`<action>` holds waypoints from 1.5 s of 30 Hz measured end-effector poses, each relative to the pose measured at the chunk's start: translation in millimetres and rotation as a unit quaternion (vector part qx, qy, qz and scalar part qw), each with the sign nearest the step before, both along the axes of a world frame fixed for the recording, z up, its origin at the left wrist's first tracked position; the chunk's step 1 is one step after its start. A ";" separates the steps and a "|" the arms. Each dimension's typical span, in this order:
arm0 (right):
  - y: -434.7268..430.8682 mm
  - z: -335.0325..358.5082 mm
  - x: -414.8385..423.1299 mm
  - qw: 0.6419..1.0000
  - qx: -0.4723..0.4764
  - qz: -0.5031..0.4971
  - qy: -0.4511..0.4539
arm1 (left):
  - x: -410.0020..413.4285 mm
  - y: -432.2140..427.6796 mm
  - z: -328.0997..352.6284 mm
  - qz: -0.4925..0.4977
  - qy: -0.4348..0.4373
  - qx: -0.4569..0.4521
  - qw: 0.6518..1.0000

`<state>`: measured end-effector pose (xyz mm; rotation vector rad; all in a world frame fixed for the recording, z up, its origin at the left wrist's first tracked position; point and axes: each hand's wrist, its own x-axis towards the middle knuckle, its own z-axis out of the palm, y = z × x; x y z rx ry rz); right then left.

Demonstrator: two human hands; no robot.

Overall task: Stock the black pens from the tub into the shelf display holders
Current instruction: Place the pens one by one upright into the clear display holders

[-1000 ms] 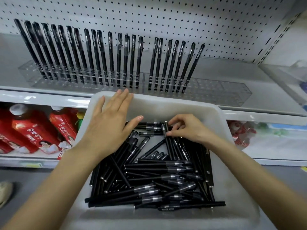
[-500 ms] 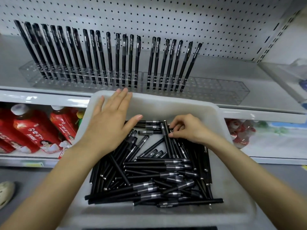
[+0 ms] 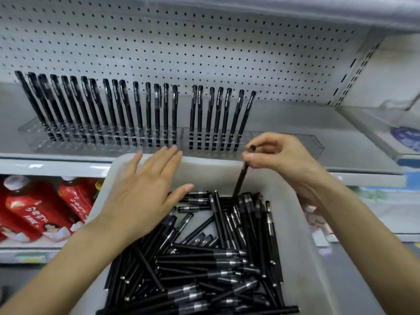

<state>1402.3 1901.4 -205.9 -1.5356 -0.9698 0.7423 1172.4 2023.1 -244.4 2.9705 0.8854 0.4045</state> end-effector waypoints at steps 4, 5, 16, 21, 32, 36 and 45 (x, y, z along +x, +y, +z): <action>3.3 39.2 30.7 0.987 0.131 -0.094 0.005 | 26.4 -1.1 11.6 -0.033 0.006 0.020 0.999; 4.4 47.3 37.6 0.981 0.158 -0.113 -0.008 | 33.6 -0.8 13.2 -0.038 0.006 0.032 0.999; 26.4 58.8 70.5 0.967 0.192 -0.138 -0.099 | 70.9 6.2 -3.3 -0.021 0.027 0.083 0.996; 34.4 61.3 76.3 0.968 0.184 -0.137 -0.105 | 70.4 9.2 -8.3 -0.032 0.033 0.104 0.993; 54.0 51.2 75.3 0.976 0.076 -0.083 -0.185 | 70.5 9.8 -12.1 -0.033 0.040 0.093 0.994; 59.9 44.1 74.5 0.973 0.031 -0.062 -0.222 | 70.8 9.9 -12.1 -0.031 0.035 0.095 0.994; 58.4 38.4 72.8 0.967 -0.021 -0.040 -0.250 | 68.9 12.6 -10.8 -0.042 0.035 0.095 0.994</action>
